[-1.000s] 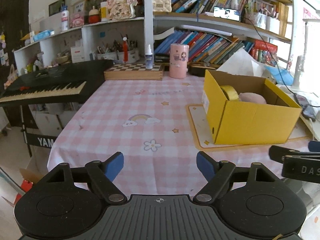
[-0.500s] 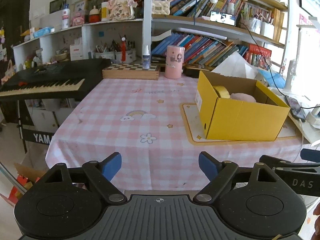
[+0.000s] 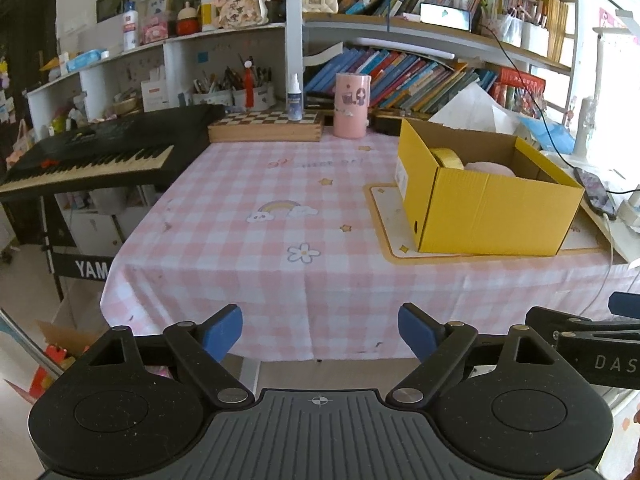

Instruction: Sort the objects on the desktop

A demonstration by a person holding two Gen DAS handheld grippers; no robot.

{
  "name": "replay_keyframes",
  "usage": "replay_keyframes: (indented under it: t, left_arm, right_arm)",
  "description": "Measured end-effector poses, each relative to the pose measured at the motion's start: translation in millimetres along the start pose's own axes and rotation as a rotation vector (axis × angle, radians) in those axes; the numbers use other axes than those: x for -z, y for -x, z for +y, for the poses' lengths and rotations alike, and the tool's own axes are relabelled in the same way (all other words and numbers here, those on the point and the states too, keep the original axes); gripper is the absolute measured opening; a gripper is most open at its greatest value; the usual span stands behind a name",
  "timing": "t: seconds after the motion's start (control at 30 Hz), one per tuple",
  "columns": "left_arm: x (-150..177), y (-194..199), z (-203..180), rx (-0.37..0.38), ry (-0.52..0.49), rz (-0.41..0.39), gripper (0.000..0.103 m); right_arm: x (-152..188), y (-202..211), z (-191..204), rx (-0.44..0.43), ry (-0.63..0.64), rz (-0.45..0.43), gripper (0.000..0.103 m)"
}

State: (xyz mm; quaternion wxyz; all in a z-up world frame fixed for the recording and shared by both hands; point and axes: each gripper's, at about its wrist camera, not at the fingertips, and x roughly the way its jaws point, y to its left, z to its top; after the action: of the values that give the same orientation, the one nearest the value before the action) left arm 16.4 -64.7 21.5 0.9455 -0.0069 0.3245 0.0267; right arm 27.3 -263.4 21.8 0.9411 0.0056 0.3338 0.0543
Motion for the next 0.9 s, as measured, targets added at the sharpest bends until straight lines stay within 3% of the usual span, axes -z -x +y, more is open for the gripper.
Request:
replay_keyframes:
  t: [0.9]
  left_arm:
    - [0, -7, 6, 0.0, 0.005, 0.038, 0.092]
  right_arm:
    - [2, -5, 11, -0.026, 0.015, 0.021, 0.103]
